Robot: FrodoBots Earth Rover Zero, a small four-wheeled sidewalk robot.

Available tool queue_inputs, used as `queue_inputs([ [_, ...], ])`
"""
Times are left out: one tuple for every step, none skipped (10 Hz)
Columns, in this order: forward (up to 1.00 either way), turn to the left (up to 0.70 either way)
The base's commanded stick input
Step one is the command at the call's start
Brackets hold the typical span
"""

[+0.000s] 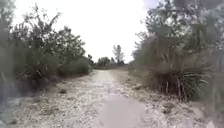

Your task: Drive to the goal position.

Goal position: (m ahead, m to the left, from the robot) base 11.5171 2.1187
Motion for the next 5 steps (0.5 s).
queue_inputs([
  [0.70,0.12],
  [0.70,0.34],
  [0.70,0.24],
  [0.70,0.09],
  [0.70,0.00],
])
